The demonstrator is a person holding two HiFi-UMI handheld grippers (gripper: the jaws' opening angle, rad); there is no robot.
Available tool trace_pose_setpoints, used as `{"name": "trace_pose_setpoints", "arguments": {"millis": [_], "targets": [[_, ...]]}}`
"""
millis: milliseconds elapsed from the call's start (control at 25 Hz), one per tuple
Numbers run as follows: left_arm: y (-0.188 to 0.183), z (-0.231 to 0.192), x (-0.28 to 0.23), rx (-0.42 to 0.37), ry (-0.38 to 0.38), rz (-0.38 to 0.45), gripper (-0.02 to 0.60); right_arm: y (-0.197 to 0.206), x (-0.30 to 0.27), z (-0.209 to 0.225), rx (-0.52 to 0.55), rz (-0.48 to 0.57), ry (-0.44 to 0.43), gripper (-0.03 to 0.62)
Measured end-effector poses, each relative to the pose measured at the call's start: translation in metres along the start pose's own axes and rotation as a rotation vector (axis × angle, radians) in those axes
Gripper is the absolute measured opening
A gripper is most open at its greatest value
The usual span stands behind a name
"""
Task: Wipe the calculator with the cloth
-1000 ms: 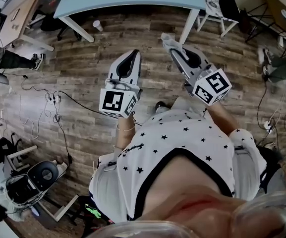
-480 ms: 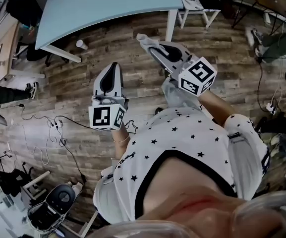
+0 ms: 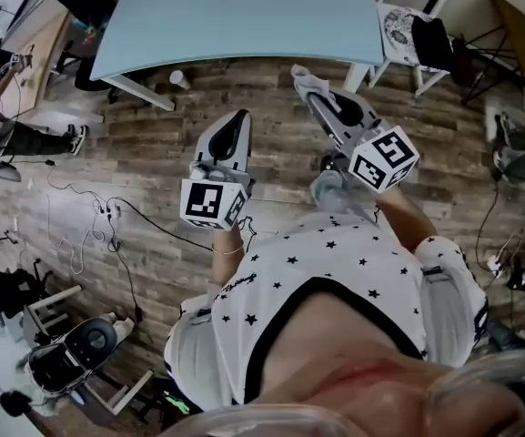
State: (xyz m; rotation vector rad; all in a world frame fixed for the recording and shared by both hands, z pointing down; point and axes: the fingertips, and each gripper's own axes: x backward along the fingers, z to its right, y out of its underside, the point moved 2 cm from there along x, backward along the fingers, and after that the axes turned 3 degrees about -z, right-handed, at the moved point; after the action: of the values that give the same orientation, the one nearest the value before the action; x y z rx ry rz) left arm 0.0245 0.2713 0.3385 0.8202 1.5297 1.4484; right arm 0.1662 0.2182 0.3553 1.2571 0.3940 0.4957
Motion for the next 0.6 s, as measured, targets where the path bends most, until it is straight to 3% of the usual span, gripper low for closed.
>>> {"name": "trace_pose_setpoints", "arguments": {"millis": [320,600], "targets": [[-0.006,-0.021,-0.063,0.004,-0.048,-0.021,0.029,-0.009,-0.038,0.051,-0.012,-0.018,-0.089,0.043],[-0.019,-0.037,-0.113,0.006,-0.072,-0.018,0.029,-0.031,-0.059,0.102,-0.021,-0.005,-0.084,0.043]]}}
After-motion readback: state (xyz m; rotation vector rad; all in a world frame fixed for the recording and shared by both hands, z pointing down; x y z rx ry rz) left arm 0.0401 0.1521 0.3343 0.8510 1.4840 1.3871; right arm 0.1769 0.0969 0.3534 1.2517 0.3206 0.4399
